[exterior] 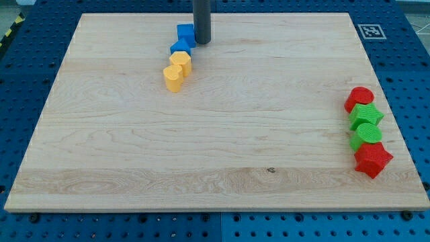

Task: Push blue cube down a bit

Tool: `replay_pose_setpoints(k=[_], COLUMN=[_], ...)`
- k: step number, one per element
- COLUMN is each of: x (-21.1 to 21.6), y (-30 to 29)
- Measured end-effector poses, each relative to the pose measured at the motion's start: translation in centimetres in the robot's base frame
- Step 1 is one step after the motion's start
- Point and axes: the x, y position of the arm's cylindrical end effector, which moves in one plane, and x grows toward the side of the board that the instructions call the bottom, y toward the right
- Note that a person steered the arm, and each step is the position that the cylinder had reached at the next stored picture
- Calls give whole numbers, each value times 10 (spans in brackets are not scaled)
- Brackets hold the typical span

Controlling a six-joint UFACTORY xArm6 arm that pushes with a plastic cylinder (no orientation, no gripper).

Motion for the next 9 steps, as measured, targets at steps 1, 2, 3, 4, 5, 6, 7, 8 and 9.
replay_pose_setpoints(k=[1, 2, 3, 4, 5, 6, 7, 8, 9], x=[0, -16, -38, -63, -77, -78, -76, -71, -70], y=[5, 23, 23, 16, 14, 14, 14, 15, 15])
